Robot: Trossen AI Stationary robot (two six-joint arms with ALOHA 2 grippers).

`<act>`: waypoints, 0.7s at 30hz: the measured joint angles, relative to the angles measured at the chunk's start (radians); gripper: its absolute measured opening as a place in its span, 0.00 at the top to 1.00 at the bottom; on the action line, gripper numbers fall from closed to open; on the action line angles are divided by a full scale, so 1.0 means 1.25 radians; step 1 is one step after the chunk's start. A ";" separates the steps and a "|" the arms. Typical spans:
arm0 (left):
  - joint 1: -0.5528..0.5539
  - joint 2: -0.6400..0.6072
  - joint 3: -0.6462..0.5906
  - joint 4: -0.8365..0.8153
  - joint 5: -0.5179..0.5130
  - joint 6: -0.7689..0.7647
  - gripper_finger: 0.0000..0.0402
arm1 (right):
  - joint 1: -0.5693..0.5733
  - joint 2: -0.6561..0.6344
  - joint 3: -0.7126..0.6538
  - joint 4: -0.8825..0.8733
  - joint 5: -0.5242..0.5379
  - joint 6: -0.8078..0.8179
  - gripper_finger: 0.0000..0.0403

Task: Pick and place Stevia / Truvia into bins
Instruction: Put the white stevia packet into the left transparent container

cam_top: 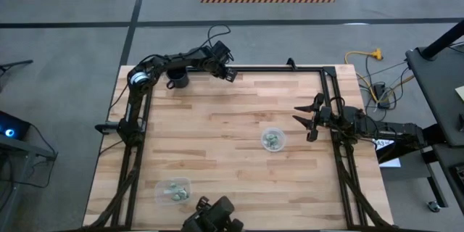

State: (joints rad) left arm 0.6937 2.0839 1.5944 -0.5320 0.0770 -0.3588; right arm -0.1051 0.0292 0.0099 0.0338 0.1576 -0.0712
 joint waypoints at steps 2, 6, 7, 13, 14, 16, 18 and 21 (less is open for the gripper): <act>-0.003 -0.001 0.000 0.000 0.000 0.000 1.00 | 0.000 0.000 0.000 0.000 0.000 0.000 0.62; -0.013 -0.003 0.000 0.000 0.011 0.000 1.00 | 0.000 0.000 0.000 0.000 0.000 0.000 0.62; -0.016 -0.003 0.000 0.001 0.013 0.000 1.00 | 0.000 0.000 0.000 0.000 0.000 0.000 0.62; -0.053 -0.009 0.000 0.004 0.029 0.025 1.00 | 0.000 0.000 0.000 0.000 0.000 0.000 0.62; -0.060 -0.014 0.000 0.004 0.029 0.027 1.00 | 0.000 0.000 0.000 0.000 0.000 0.000 0.62; -0.076 -0.023 0.000 0.008 0.029 0.027 1.00 | 0.000 0.000 0.000 0.000 0.000 0.000 0.62; -0.091 -0.040 -0.001 0.006 0.026 0.027 1.00 | 0.000 0.000 0.000 0.000 0.000 0.000 0.62; -0.123 -0.069 -0.002 0.016 0.011 0.026 1.00 | 0.000 0.000 0.000 0.000 0.000 0.000 0.62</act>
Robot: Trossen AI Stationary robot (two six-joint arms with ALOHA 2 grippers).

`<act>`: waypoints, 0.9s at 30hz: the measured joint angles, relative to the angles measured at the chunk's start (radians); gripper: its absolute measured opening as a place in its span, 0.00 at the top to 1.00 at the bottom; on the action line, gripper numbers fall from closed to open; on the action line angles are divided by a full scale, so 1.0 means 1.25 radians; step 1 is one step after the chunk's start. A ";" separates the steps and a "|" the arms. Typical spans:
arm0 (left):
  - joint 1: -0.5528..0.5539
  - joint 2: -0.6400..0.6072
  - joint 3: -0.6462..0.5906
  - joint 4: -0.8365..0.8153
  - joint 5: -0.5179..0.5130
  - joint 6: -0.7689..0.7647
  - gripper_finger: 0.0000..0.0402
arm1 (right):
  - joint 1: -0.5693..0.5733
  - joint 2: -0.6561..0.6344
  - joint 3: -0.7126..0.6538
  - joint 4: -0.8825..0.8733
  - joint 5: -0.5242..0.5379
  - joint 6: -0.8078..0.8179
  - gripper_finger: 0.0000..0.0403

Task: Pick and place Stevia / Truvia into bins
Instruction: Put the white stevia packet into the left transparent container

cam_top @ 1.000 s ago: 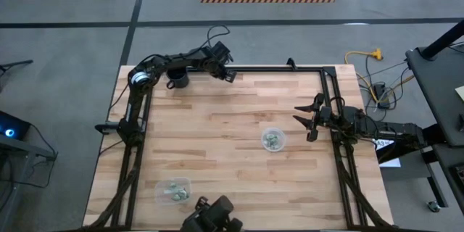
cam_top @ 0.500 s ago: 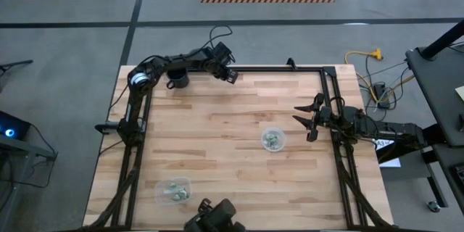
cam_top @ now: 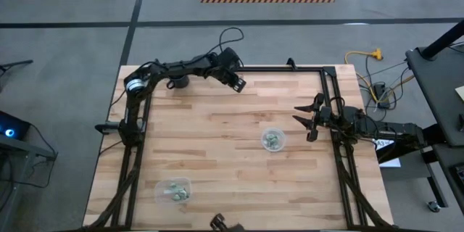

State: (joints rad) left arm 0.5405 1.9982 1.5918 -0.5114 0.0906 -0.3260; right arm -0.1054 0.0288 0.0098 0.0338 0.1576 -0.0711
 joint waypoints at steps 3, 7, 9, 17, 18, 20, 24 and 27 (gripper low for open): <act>-0.044 -0.036 -0.009 0.011 -0.022 0.000 1.00 | 0.000 0.001 0.000 0.000 0.000 0.000 0.62; -0.109 -0.081 -0.036 0.019 -0.089 -0.005 1.00 | 0.000 0.001 0.000 0.000 0.000 0.000 0.62; -0.139 -0.100 -0.052 0.024 -0.115 -0.006 1.00 | 0.000 0.003 0.000 0.000 0.000 0.000 0.62; -0.241 -0.117 -0.099 0.030 -0.220 -0.052 1.00 | 0.000 0.004 0.000 0.000 0.000 0.000 0.62; -0.253 -0.117 -0.107 0.031 -0.231 -0.066 1.00 | 0.000 0.004 0.000 0.000 0.000 0.000 0.62; -0.278 -0.117 -0.125 0.033 -0.251 -0.089 1.00 | 0.000 0.004 0.000 0.000 0.000 0.000 0.62; -0.335 -0.121 -0.172 0.073 -0.269 -0.125 1.00 | 0.000 0.005 0.000 0.000 0.000 0.000 0.62; -0.378 -0.126 -0.193 0.077 -0.297 -0.161 1.00 | 0.000 0.005 0.000 0.000 0.000 0.000 0.62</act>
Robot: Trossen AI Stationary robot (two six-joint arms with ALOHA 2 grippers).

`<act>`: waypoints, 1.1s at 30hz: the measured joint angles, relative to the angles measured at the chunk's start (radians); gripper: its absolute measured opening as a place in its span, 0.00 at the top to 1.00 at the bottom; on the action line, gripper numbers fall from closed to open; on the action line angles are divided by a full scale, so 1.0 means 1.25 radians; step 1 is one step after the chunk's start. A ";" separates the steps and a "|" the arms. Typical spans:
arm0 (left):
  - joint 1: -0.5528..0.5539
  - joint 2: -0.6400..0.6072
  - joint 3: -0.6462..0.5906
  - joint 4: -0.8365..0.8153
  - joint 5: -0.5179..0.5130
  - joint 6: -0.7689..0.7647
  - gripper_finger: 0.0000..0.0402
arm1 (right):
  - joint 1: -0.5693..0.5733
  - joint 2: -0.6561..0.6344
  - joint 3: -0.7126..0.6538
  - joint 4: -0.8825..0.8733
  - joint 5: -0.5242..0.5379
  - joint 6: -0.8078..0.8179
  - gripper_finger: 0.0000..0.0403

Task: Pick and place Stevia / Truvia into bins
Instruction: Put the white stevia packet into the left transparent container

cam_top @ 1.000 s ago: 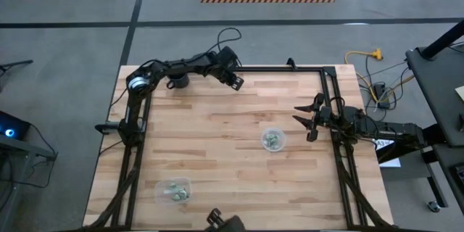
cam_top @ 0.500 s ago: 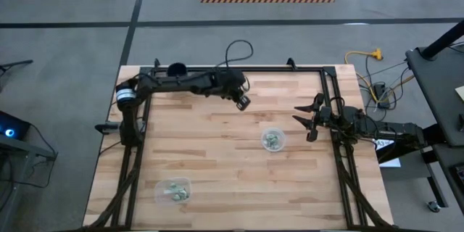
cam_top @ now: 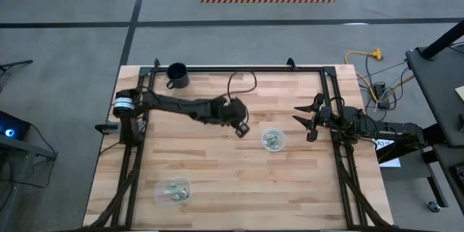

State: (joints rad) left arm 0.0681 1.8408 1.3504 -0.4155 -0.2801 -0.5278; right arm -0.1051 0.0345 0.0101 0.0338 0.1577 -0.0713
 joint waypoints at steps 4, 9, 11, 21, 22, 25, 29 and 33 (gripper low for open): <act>-0.055 -0.015 -0.031 0.008 -0.043 -0.042 1.00 | 0.000 0.000 0.000 0.000 0.000 0.000 0.62; -0.123 -0.042 -0.053 0.012 -0.082 -0.100 1.00 | 0.000 0.000 0.000 0.000 0.000 0.000 0.62; -0.156 -0.052 -0.063 0.012 -0.105 -0.122 1.00 | 0.000 0.000 0.000 0.000 0.000 0.000 0.62; -0.301 -0.083 -0.093 0.013 -0.185 -0.242 1.00 | 0.000 0.001 0.000 0.000 0.000 0.000 0.62; -0.312 -0.086 -0.093 0.012 -0.190 -0.253 1.00 | 0.000 0.001 0.000 0.000 0.001 0.000 0.62; -0.351 -0.089 -0.093 0.011 -0.211 -0.288 1.00 | 0.000 0.001 0.000 0.000 0.000 0.000 0.62; -0.403 -0.090 -0.093 0.012 -0.225 -0.342 1.00 | 0.000 0.001 0.000 0.000 0.000 0.000 0.62; -0.455 -0.090 -0.093 0.010 -0.245 -0.391 1.00 | 0.000 0.001 0.000 0.000 0.000 0.000 0.62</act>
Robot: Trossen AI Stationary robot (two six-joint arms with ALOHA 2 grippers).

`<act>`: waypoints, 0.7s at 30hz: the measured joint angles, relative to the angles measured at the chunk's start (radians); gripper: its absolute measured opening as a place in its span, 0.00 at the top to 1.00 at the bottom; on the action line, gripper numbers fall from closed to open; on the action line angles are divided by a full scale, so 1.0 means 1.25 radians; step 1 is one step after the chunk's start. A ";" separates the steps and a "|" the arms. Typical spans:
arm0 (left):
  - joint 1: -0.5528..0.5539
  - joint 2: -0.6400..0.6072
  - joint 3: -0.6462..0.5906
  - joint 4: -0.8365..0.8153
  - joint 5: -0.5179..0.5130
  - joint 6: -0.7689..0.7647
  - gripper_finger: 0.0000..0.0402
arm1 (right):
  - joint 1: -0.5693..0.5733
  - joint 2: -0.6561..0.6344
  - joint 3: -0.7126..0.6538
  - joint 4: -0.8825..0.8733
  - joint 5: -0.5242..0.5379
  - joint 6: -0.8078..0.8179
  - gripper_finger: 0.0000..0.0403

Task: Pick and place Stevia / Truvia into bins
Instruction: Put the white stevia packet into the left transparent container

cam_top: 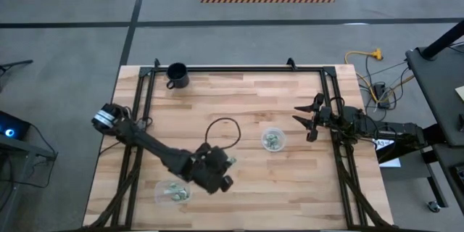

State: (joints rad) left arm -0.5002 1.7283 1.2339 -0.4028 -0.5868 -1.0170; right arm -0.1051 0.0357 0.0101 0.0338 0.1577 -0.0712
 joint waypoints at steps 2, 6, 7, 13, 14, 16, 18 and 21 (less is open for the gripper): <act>-0.027 0.000 0.000 -0.001 -0.018 -0.021 1.00 | 0.000 0.000 0.000 0.000 0.000 0.000 0.62; -0.072 0.000 0.000 -0.007 -0.034 -0.064 1.00 | 0.000 0.000 0.000 0.000 0.000 0.000 0.62; -0.083 0.000 0.000 -0.011 -0.037 -0.080 1.00 | 0.000 0.000 0.000 0.000 0.000 0.000 0.62; -0.142 0.000 0.000 -0.077 -0.040 -0.198 1.00 | 0.000 0.000 0.000 0.000 0.000 0.000 0.62; -0.152 0.000 0.000 -0.089 -0.040 -0.215 1.00 | 0.000 0.000 0.000 0.000 0.000 0.000 0.62; -0.173 0.000 0.000 -0.111 -0.042 -0.245 1.00 | 0.000 0.000 0.000 0.000 0.000 0.000 0.62; -0.191 0.000 0.000 -0.133 -0.043 -0.282 1.00 | 0.000 0.000 0.000 0.000 0.000 0.000 0.62; -0.215 -0.001 0.000 -0.171 -0.044 -0.337 1.00 | 0.000 0.000 0.000 0.000 0.000 0.000 0.62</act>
State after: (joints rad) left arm -0.7693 1.7271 1.2339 -0.6168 -0.6413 -1.4378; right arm -0.1051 0.0360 0.0101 0.0338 0.1577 -0.0711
